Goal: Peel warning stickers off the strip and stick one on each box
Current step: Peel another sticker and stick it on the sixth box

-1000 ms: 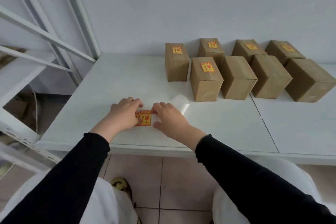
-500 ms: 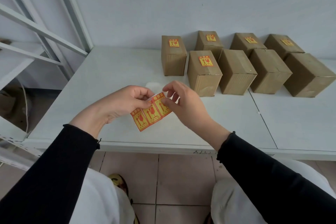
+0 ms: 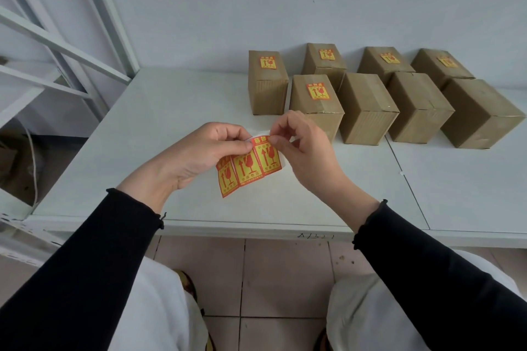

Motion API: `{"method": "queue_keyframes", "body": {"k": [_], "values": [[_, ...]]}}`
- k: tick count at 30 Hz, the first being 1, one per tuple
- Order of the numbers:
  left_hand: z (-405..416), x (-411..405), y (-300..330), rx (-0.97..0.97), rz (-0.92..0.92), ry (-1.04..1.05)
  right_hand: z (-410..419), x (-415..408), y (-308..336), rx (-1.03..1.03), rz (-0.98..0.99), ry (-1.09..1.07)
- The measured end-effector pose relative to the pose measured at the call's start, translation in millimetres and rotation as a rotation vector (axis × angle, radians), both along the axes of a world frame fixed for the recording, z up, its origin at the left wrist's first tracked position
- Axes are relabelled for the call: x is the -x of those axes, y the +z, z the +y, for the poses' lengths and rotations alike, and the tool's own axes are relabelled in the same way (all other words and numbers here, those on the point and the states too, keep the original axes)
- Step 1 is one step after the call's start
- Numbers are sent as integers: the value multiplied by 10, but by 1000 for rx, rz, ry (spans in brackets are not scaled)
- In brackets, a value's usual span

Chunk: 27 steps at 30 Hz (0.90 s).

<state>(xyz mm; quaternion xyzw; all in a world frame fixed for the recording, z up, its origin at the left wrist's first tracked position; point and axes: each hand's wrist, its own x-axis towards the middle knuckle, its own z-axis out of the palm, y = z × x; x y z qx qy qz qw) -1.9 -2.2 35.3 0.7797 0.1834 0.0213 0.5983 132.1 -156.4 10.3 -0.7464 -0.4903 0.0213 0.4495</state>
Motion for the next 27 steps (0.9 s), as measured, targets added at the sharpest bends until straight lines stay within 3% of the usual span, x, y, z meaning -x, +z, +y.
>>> {"method": "queue_keyframes", "body": {"k": [6,9,16,27], "values": [[-53,-25,26,89,19,46,-66,-13,67,-19,-270,15],[-65,-24,56,159,4,36,-80,-10,68,-51,-315,16],[-116,-10,95,417,-70,-14,-125,7,117,-193,-281,71],[-59,-3,55,363,-103,-67,-143,14,141,-147,-150,116]]}}
